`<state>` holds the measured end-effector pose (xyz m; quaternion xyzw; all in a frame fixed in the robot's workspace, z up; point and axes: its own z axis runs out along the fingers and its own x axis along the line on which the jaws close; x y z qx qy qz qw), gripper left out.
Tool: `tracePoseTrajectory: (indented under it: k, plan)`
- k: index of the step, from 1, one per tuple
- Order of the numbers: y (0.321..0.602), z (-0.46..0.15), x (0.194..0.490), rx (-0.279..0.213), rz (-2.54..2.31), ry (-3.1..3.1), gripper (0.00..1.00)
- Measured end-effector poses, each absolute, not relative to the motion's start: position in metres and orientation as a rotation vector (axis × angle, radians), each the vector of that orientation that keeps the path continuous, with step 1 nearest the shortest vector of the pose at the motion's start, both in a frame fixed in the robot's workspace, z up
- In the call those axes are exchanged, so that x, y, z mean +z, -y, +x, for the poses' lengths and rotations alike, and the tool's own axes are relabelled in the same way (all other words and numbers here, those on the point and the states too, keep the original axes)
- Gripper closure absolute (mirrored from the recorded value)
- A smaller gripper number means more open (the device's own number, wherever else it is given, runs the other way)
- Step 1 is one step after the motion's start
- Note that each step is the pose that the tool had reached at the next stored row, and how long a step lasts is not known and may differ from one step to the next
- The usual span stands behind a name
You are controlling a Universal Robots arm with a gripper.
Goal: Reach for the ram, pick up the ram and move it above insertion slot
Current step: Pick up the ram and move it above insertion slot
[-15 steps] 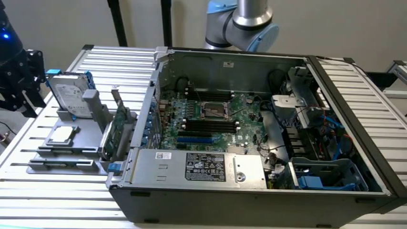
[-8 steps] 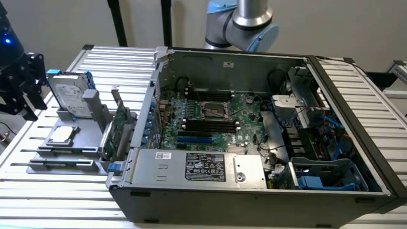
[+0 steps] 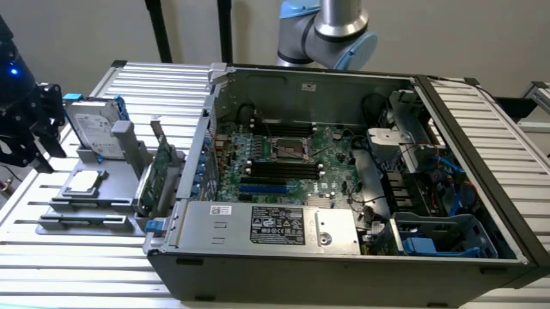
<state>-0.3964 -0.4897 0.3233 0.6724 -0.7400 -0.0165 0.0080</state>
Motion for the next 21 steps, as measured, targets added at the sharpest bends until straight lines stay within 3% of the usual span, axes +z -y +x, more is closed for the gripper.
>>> tracePoseTrajectory:
  k: [21]
  plan:
    - [0.496, -0.396, 0.287, -0.050, 2.120, 2.304, 0.64]
